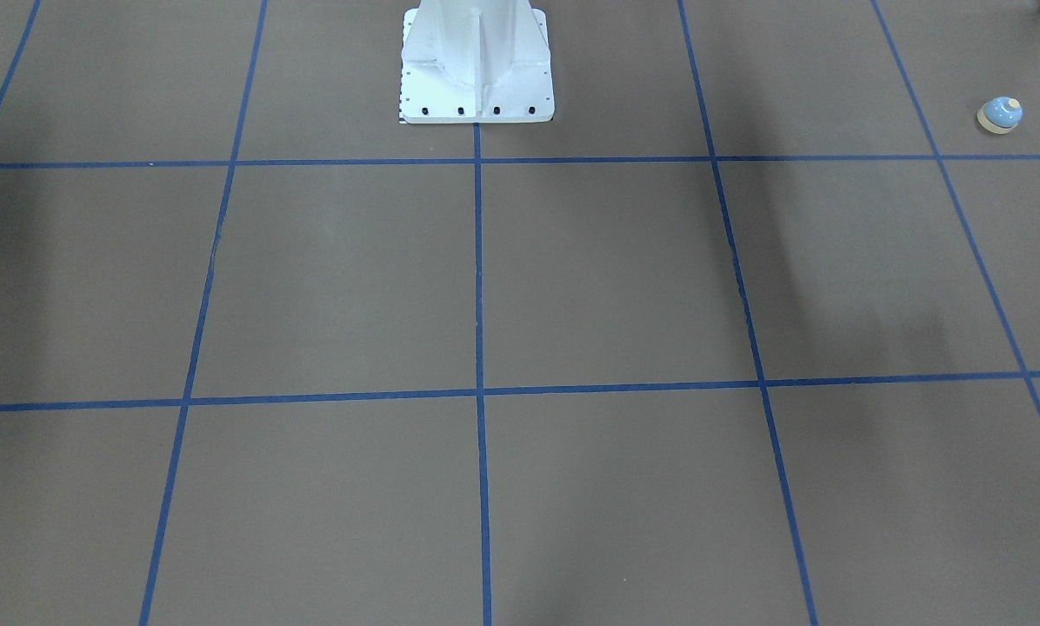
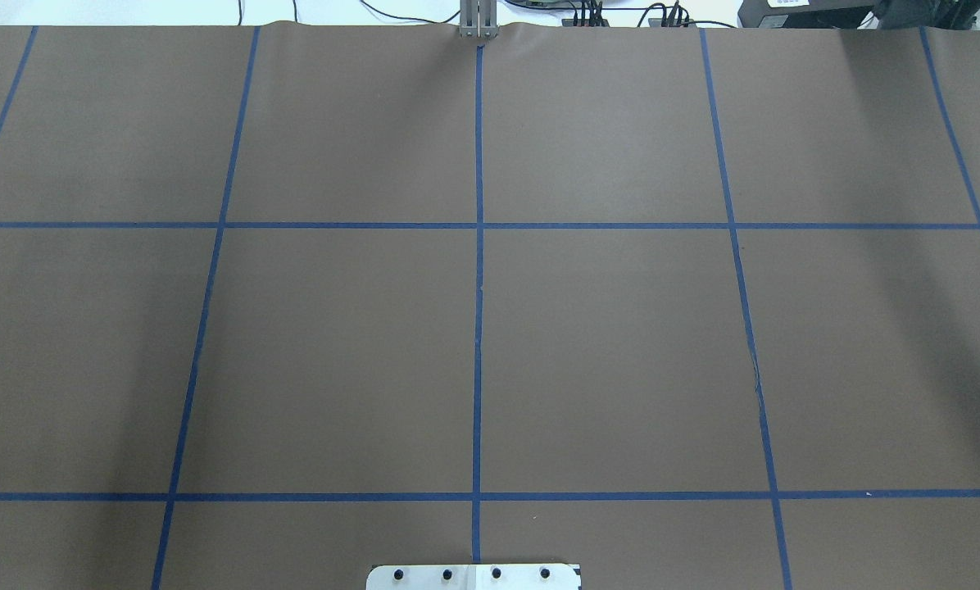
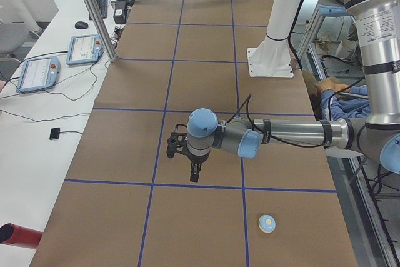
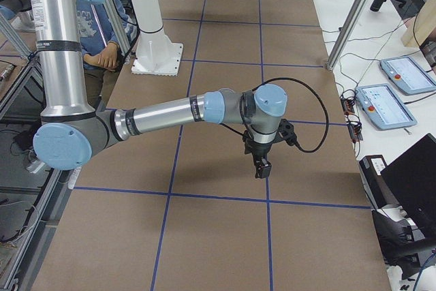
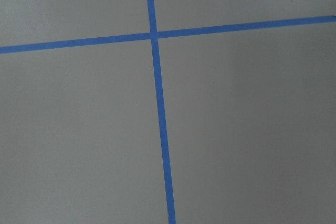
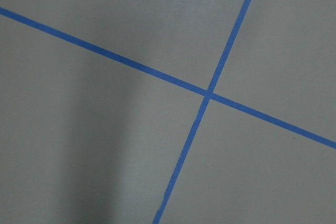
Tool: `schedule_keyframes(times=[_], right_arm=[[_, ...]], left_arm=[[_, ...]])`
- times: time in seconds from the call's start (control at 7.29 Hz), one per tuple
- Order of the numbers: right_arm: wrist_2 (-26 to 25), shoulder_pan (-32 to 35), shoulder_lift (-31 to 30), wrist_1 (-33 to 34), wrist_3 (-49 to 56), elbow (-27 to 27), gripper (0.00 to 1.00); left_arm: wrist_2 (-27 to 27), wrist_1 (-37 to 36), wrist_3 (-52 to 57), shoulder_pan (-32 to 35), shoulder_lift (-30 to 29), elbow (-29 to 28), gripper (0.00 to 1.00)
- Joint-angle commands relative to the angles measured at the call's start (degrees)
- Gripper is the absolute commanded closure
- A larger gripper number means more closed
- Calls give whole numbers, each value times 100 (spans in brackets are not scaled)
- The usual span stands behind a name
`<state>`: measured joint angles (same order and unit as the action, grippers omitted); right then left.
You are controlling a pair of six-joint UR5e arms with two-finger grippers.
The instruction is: Place and press bell with both arms
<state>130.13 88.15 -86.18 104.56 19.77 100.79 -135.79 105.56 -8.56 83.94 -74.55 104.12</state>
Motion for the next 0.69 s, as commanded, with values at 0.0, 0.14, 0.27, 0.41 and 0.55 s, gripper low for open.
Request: schedule_keyframes(times=[0.0,0.14,0.27,0.41,0.55], right_arm=[[30,0,-74,-15,18,19,0],[30,0,-92,-15,18,20,0],[308,-9,-153,-15,9,-7,0],[650,-9,-406,-189,27,2,0],[636,-17,-513,-826,27,-15,0]], left_arm=[[-359,148,-49,8,19,64,0],[-343,305,-93,0,159,65,0],[-325,298,-285,-35,195,12,0],[-308,316,-278,-184,343,-40,0],[-160,333,-278,-350,554,-58,0]])
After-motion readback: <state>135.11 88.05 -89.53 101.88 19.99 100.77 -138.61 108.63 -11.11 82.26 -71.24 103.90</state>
